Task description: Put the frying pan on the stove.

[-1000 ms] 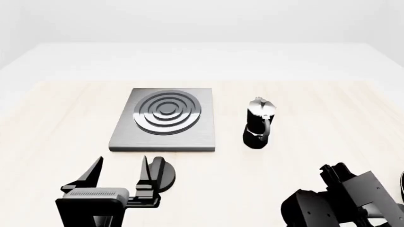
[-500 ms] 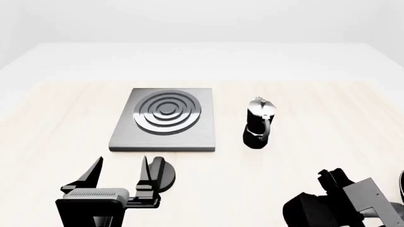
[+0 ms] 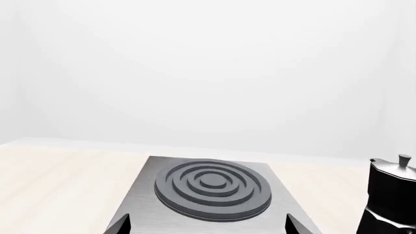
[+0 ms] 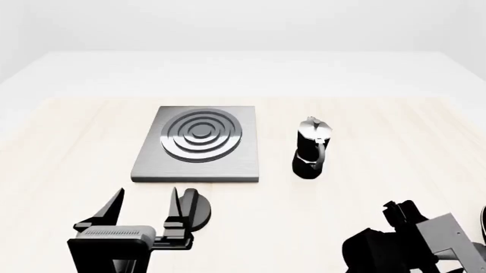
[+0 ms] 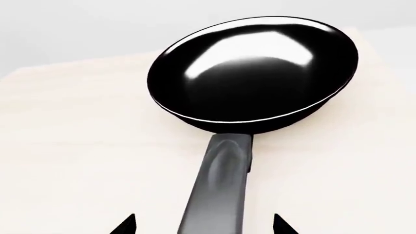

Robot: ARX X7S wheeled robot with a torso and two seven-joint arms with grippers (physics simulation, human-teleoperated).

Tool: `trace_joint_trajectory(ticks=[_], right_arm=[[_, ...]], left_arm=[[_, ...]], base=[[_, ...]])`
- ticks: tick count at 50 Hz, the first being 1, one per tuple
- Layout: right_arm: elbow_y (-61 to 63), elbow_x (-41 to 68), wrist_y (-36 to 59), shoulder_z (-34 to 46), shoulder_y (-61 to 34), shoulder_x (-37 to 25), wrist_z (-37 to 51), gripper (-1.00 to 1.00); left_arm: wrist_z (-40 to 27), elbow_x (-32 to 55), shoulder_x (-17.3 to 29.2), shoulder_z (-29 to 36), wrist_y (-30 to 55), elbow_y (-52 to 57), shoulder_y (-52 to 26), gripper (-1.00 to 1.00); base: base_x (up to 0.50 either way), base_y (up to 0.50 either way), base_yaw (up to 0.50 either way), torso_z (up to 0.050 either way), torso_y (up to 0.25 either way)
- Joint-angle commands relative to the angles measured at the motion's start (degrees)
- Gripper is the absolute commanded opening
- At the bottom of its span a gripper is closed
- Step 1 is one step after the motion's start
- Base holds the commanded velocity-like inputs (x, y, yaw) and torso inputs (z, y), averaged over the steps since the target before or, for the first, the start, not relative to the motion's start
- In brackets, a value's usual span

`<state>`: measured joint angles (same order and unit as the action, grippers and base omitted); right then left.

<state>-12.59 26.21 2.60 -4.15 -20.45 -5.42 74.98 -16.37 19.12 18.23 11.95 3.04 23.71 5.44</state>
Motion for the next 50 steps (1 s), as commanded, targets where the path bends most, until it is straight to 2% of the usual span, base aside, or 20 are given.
trace_joint_trajectory(ticks=[1,12,13,30,50], right_arm=[[-0.4,0.9,-0.5,-0.3,0.6,-0.3,0.3,1.00],[-0.3,1.4,-0.6,-0.5,0.2,-0.3,1.5,1.00],[-0.4,1.5,-0.7,-0.5,0.2,-0.3,1.2,-1.00],[7.4,1.4,1.7,1.3,2.3,-1.8,2.6,-1.00],[16.8,-3.9,5.7,8.0,3.8,-4.9,2.5,-1.00]], left_arm=[[-0.2,0.0,0.1,0.3,-0.2,-0.2,-0.1,1.00],[-0.4,-0.1,0.3,0.4,-0.4,-0.2,-0.1,1.00],[-0.4,-0.1,0.3,0.5,-0.4,-0.1,0.0,1.00],[-0.6,0.0,0.5,0.9,-0.5,-0.2,-0.1,1.00],[-1.1,0.1,0.9,0.9,-0.7,-0.1,-0.1,1.00]], base=[[0.00,0.00,0.00,0.000,0.000],[0.00,0.00,0.00,0.000,0.000],[0.00,0.00,0.00,0.000,0.000],[0.00,0.00,0.00,0.000,0.000],[0.00,0.00,0.00,0.000,0.000]])
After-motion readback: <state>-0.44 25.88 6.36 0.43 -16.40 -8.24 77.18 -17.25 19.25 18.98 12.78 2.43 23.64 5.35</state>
